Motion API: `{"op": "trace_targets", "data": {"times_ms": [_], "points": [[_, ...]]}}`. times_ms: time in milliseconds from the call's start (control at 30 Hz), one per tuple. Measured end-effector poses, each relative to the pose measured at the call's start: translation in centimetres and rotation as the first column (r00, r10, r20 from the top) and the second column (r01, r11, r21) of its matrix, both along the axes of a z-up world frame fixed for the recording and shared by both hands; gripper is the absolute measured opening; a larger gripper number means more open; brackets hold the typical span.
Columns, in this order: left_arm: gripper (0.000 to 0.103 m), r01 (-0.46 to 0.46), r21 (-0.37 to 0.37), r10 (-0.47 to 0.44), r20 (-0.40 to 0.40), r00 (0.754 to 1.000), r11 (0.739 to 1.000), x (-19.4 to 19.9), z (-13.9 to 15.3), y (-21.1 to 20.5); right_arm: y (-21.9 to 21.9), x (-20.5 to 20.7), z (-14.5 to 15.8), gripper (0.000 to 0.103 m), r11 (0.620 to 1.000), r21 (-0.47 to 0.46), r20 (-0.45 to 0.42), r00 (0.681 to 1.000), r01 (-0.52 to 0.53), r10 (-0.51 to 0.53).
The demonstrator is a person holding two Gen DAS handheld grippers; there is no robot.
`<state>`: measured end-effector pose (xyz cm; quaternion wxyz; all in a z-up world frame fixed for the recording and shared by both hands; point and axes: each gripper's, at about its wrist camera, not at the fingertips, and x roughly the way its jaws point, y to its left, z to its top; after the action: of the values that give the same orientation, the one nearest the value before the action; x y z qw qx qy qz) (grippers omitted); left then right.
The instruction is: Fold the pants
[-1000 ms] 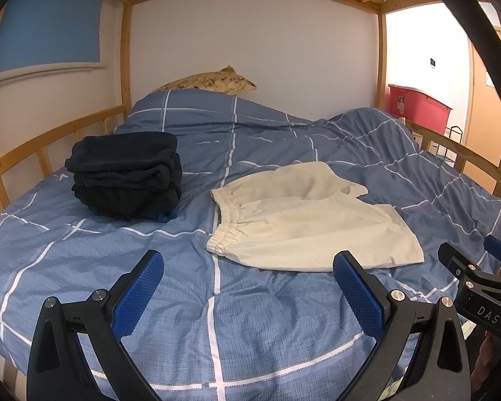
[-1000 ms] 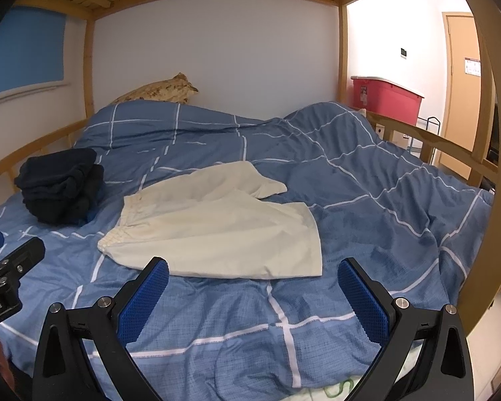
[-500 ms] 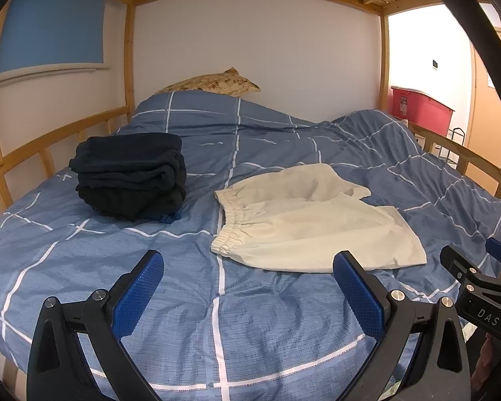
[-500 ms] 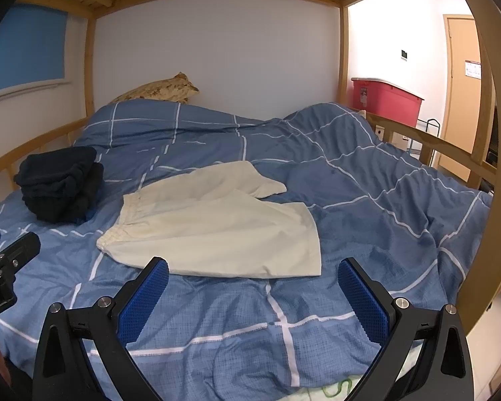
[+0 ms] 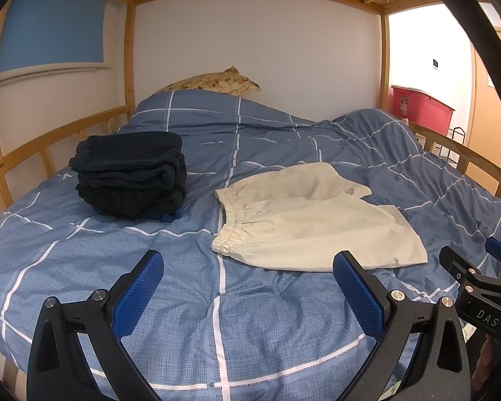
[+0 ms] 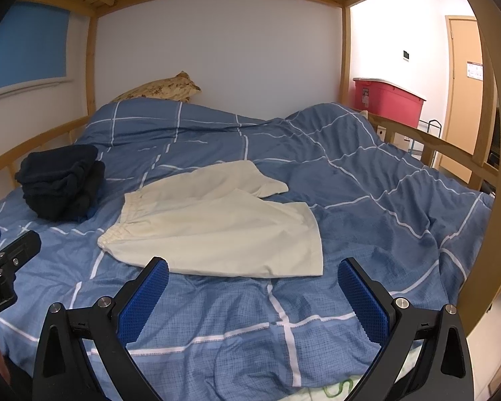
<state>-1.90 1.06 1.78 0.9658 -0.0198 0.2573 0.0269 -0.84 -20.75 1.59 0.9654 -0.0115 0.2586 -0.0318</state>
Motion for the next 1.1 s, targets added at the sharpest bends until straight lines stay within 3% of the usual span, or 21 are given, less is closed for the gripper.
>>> {"op": "trace_targets", "data": {"times_ms": [400, 700, 900, 1100], "points": [[0.103, 0.018, 0.022, -0.017, -0.005, 1.0, 1.0, 1.0, -0.5, -0.8, 0.1, 0.3, -0.4, 0.103, 1.0, -0.001, -0.006, 1.0, -0.011, 0.011], [0.103, 0.063, 0.017, -0.063, 0.015, 0.998, 0.998, 4.4, -0.2, -2.5, -1.1, 3.2, -0.1, 0.103, 0.997, 0.053, 0.003, 0.998, -0.064, 0.064], [0.103, 0.102, 0.019, -0.102, 0.041, 0.994, 0.995, 9.2, 0.8, -4.4, -2.8, 7.8, 1.2, 0.103, 0.996, 0.05, 0.043, 0.996, -0.078, 0.076], [0.103, 0.168, -0.051, -0.169, -0.01, 0.986, 0.984, 17.1, 1.3, -6.5, -5.2, 14.4, 1.8, 0.102, 0.994, 0.077, 0.029, 0.997, -0.074, 0.072]]}}
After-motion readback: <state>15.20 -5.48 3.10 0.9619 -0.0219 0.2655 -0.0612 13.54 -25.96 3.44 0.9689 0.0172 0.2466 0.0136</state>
